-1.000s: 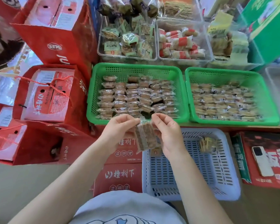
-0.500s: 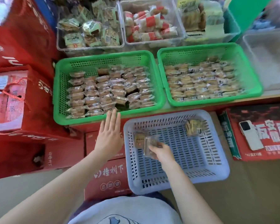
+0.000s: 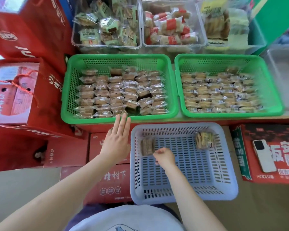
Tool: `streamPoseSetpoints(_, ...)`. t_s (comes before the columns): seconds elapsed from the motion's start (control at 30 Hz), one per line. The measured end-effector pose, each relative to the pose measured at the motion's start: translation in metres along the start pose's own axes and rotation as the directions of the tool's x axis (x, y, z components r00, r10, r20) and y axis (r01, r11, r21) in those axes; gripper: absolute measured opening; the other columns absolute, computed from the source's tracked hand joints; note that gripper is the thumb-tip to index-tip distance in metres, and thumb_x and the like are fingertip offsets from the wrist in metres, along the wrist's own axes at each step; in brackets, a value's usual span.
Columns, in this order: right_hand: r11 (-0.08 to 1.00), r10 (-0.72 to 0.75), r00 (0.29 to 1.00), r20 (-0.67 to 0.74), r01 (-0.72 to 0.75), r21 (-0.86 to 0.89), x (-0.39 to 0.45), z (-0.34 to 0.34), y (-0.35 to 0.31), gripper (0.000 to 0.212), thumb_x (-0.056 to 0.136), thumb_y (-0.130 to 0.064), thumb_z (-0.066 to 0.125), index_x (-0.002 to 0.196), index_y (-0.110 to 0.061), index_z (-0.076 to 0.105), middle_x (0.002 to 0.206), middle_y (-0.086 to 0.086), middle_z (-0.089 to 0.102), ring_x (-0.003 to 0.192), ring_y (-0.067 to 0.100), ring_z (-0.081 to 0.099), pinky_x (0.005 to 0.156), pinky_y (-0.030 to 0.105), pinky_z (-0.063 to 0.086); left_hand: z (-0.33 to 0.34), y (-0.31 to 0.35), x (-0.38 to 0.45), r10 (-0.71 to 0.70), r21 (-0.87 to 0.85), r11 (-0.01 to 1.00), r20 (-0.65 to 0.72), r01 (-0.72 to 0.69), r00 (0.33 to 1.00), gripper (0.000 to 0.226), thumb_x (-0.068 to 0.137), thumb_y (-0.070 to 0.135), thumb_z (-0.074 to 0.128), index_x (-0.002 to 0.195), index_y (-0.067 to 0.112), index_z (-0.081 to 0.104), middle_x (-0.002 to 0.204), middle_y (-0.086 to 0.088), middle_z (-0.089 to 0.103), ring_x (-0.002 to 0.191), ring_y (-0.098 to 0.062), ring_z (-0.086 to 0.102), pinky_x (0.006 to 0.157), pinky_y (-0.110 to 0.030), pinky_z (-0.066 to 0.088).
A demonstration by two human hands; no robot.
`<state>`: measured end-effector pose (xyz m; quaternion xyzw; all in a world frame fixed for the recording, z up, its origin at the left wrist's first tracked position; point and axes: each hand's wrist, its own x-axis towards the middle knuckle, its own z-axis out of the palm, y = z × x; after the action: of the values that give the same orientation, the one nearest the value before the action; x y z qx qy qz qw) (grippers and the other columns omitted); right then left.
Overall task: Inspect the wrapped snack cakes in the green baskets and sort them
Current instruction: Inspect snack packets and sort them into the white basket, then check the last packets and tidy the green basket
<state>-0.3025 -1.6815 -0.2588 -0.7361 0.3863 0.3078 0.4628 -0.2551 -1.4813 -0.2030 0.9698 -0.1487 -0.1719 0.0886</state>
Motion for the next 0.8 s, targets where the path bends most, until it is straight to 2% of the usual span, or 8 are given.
streamPoseSetpoints(0.13, 0.974, -0.225, 0.973, 0.054, 0.225, 0.008, -0.036, -0.009, -0.063, 0.005, 0.099, -0.015, 0.059, 0.099, -0.011, 0.061, 0.083, 0.006, 0.066, 0.066, 0.022, 0.063, 0.065, 0.036, 0.057, -0.036, -0.021, 0.007, -0.061, -0.273, 0.962, -0.153, 0.017, 0.986, 0.076, 0.098, 0.028, 0.055, 0.161, 0.018, 0.014, 0.167, -0.004, 0.02, 0.153, -0.023, 0.018, 0.123, -0.045, 0.023)
streamPoseSetpoints(0.23, 0.893, -0.442, 0.895, 0.067, 0.446, -0.057, -0.061, 0.0, -0.125, 0.007, 0.098, -0.021, 0.06, 0.092, -0.017, 0.06, 0.08, 0.005, 0.067, 0.068, 0.034, 0.066, 0.06, 0.039, 0.053, -0.051, -0.07, 0.012, -0.226, -0.29, 0.946, -0.259, 0.147, 0.939, 0.062, 0.098, 0.026, 0.056, 0.155, 0.012, 0.034, 0.16, -0.01, 0.035, 0.149, -0.026, 0.029, 0.122, -0.048, 0.022)
streamPoseSetpoints(0.37, 0.8, -0.576, 0.808, 0.121, 0.588, -0.123, -0.07, 0.034, -0.192, 0.009, 0.098, -0.021, 0.06, 0.089, -0.019, 0.06, 0.083, 0.004, 0.066, 0.07, 0.022, 0.067, 0.062, 0.035, 0.057, -0.043, -0.131, -0.003, -0.279, -0.201, 0.951, -0.226, 0.235, 0.933, 0.059, 0.102, 0.033, 0.05, 0.153, 0.008, 0.037, 0.161, -0.014, 0.032, 0.151, -0.031, 0.024, 0.124, -0.046, 0.017)
streamPoseSetpoints(0.47, 0.725, -0.635, 0.75, 0.184, 0.661, -0.192, -0.066, 0.075, -0.224, 0.01, 0.097, -0.022, 0.061, 0.088, -0.018, 0.062, 0.08, 0.001, 0.065, 0.073, 0.022, 0.063, 0.072, 0.039, 0.054, -0.024, -0.156, -0.032, -0.194, -0.115, 0.978, -0.209, 0.173, 0.958, 0.069, 0.1, 0.031, 0.051, 0.159, 0.008, 0.022, 0.167, -0.01, 0.021, 0.156, -0.022, 0.01, 0.126, -0.043, 0.008)
streamPoseSetpoints(0.57, 0.602, -0.643, 0.705, 0.3, 0.707, -0.37, -0.06, 0.12, -0.24, 0.011, 0.097, -0.02, 0.06, 0.1, -0.013, 0.068, 0.092, -0.001, 0.065, 0.083, 0.018, 0.06, 0.077, 0.033, 0.049, -0.013, -0.17, -0.044, -0.134, -0.075, 0.99, -0.212, 0.12, 0.968, 0.077, 0.094, 0.031, 0.048, 0.161, 0.013, 0.012, 0.168, -0.003, 0.013, 0.154, -0.012, -0.001, 0.126, -0.039, 0.002)
streamPoseSetpoints(0.67, 0.513, -0.579, 0.753, 0.312, 0.634, -0.578, -0.047, 0.148, -0.239, 0.02, 0.096, -0.021, 0.062, 0.108, -0.005, 0.069, 0.096, 0.005, 0.066, 0.09, 0.026, 0.064, 0.073, 0.031, 0.047, -0.013, -0.172, -0.043, -0.126, -0.11, 0.988, -0.188, 0.107, 0.974, 0.079, 0.092, 0.039, 0.033, 0.16, 0.016, 0.002, 0.168, 0.001, 0.002, 0.154, -0.01, -0.008, 0.124, -0.036, -0.008)
streamPoseSetpoints(0.73, 0.517, -0.533, 0.802, 0.27, 0.561, -0.646, -0.038, 0.155, -0.241, 0.021, 0.094, -0.021, 0.065, 0.106, -0.003, 0.07, 0.099, 0.01, 0.07, 0.092, 0.028, 0.066, 0.073, 0.032, 0.05, -0.012, -0.173, -0.044, -0.11, -0.129, 0.988, -0.168, 0.088, 0.98, 0.083, 0.093, 0.039, 0.042, 0.161, 0.016, -0.002, 0.167, 0.002, -0.006, 0.154, -0.011, -0.013, 0.124, -0.036, -0.011)
streamPoseSetpoints(0.8, 0.512, -0.476, 0.836, 0.273, 0.515, -0.687, -0.033, 0.158, -0.248, 0.021, 0.092, -0.024, 0.069, 0.099, -0.004, 0.071, 0.092, 0.009, 0.068, 0.086, 0.024, 0.063, 0.067, 0.03, 0.046, -0.009, -0.175, -0.046, -0.104, -0.148, 0.986, -0.194, 0.075, 0.975, 0.088, 0.089, 0.034, 0.054, 0.162, 0.013, 0.01, 0.169, -0.001, 0.005, 0.156, -0.014, -0.006, 0.124, -0.037, -0.006)
